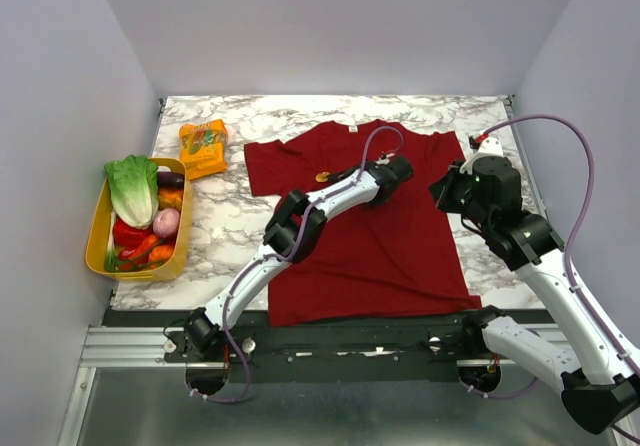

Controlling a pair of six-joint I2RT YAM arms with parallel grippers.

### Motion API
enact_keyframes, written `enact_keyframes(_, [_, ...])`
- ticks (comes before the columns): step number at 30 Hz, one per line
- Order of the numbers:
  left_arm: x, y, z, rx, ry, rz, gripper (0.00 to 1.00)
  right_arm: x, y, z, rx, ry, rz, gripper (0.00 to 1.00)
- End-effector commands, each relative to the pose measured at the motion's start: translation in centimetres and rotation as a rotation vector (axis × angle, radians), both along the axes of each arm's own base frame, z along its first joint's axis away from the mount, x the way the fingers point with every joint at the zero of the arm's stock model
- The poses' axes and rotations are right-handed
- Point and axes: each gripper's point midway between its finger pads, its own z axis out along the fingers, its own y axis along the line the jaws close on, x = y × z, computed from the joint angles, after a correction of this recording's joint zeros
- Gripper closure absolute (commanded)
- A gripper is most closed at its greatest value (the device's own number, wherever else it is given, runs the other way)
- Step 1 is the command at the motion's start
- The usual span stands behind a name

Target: Pin the brooch onto the clothing

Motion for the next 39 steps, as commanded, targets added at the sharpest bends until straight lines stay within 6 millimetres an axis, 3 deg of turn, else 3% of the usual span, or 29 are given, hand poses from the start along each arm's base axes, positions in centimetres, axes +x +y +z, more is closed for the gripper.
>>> enact_keyframes(1, [0.0, -2.7, 0.7, -0.222, 0.014, -0.024, 1.00, 0.0, 0.0, -0.5, -0.006, 0.004, 0.013, 1.00])
enact_keyframes(9, [-0.5, -6.4, 4.3, -0.622, 0.048, -0.057, 1.00, 0.2, 0.1, 0.0, -0.001, -0.005, 0.015, 1.00])
enact_keyframes(16, [-0.5, -7.5, 6.0, -0.913, 0.088, -0.072, 1.00, 0.4, 0.2, 0.3, 0.001, -0.017, 0.018, 1.00])
enact_keyframes(21, [-0.5, -6.1, 6.3, -1.094, 0.137, -0.034, 1.00, 0.8, 0.6, -0.7, 0.003, -0.003, 0.033, 1.00])
enact_keyframes(23, [-0.6, -7.0, 6.9, -1.210, 0.177, -0.074, 1.00, 1.0, 0.9, -1.1, 0.008, 0.002, 0.042, 1.00])
enact_keyframes(24, [-0.6, -5.7, 6.8, -1.239, 0.182, -0.056, 1.00, 1.2, 1.1, -1.4, 0.010, 0.005, 0.049, 1.00])
enact_keyframes(27, [-0.9, -5.7, 7.8, -1.393, 0.218, -0.084, 1.00, 1.6, 2.2, -2.4, 0.017, 0.021, 0.098, 0.98])
enact_keyframes(29, [-0.9, -5.8, 8.5, -1.425, 0.213, -0.111, 1.00, 1.7, 3.1, -3.6, 0.022, 0.056, 0.140, 0.93])
enact_keyframes(34, [-1.6, -5.7, 8.7, -1.469, 0.246, -0.141, 1.00, 2.5, 5.2, -5.0, 0.067, 0.075, 0.221, 0.56])
enact_keyframes(39, [-1.9, -5.8, 9.5, -1.561, 0.266, -0.178, 1.00, 4.3, 6.4, -6.4, 0.071, 0.096, 0.237, 0.37])
